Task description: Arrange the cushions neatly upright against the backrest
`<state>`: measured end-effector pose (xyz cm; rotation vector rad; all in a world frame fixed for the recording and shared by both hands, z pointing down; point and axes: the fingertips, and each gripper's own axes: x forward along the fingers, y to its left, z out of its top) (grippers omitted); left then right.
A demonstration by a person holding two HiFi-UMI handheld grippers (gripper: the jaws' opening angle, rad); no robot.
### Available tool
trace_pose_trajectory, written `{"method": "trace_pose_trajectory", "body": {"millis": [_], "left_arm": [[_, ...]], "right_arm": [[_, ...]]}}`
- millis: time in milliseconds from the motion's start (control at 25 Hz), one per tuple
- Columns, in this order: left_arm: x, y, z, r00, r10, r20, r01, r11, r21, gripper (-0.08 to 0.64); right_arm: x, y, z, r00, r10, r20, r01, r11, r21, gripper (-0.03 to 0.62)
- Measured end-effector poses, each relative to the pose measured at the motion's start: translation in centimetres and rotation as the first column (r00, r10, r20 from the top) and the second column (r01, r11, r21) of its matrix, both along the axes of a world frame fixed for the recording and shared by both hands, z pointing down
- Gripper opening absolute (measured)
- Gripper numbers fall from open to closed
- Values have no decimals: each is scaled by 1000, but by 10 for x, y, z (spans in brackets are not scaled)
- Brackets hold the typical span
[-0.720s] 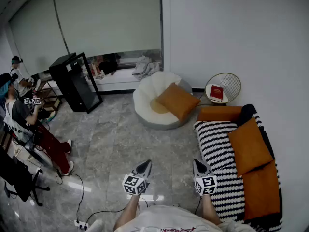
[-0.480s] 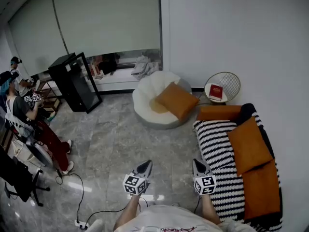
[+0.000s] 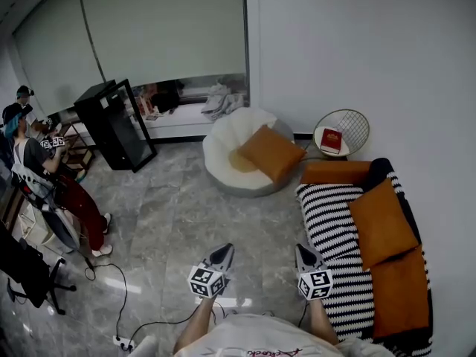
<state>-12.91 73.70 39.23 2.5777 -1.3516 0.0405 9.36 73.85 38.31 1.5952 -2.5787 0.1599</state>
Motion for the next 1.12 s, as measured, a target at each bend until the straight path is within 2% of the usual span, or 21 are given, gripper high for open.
{"method": "trace_pose_trajectory", "body": {"millis": [640,1120], "left_arm": [[62,-7,-4,1000,-17,21,17,1000,6,35],[82,-22,5,999,-20,26,20,1000,-1,35]], "right_arm": [[52,-5,7,998,-55,-22,54,998,-13,28],[71,-20,18,999,-54,-9,54,998,-23,28]]}}
